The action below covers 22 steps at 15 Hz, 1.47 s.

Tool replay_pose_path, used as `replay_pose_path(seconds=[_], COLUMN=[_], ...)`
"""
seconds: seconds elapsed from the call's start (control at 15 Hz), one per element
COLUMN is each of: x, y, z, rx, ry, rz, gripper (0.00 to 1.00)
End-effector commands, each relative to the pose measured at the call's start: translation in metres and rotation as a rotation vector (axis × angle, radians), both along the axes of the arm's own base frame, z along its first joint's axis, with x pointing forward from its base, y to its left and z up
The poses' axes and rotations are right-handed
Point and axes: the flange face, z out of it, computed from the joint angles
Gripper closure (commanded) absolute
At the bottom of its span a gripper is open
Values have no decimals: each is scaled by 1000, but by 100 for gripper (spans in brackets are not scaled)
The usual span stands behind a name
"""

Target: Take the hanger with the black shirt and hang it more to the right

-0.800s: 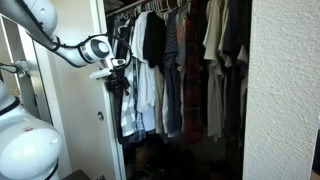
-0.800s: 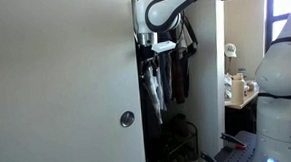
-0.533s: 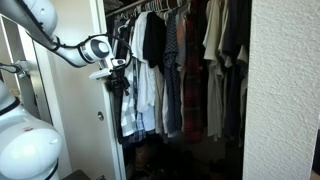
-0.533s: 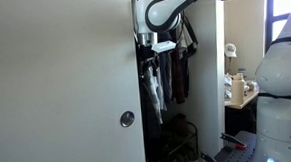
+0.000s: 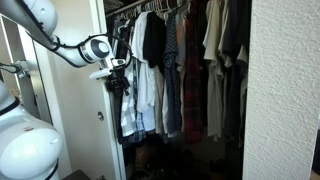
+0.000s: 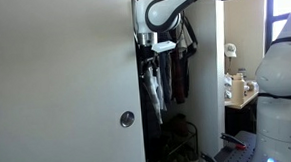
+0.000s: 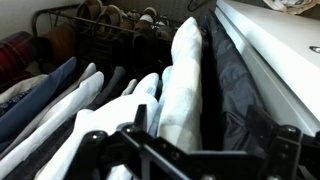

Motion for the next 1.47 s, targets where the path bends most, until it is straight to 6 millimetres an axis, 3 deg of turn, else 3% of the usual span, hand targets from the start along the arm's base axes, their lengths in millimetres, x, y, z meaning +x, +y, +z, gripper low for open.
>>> replay_pose_path(seconds=[0.0, 0.27, 0.67, 1.13, 1.4], x=[-2, -11, -28, -31, -25], y=[0, -1, -14, -43, -57], z=[19, 61, 144, 249, 299], rx=[-9, -8, -38, -71, -60], ry=[-35, -101, -264, -523, -623], rz=[8, 32, 12, -35, -62], gripper=[0, 0, 0, 0, 0])
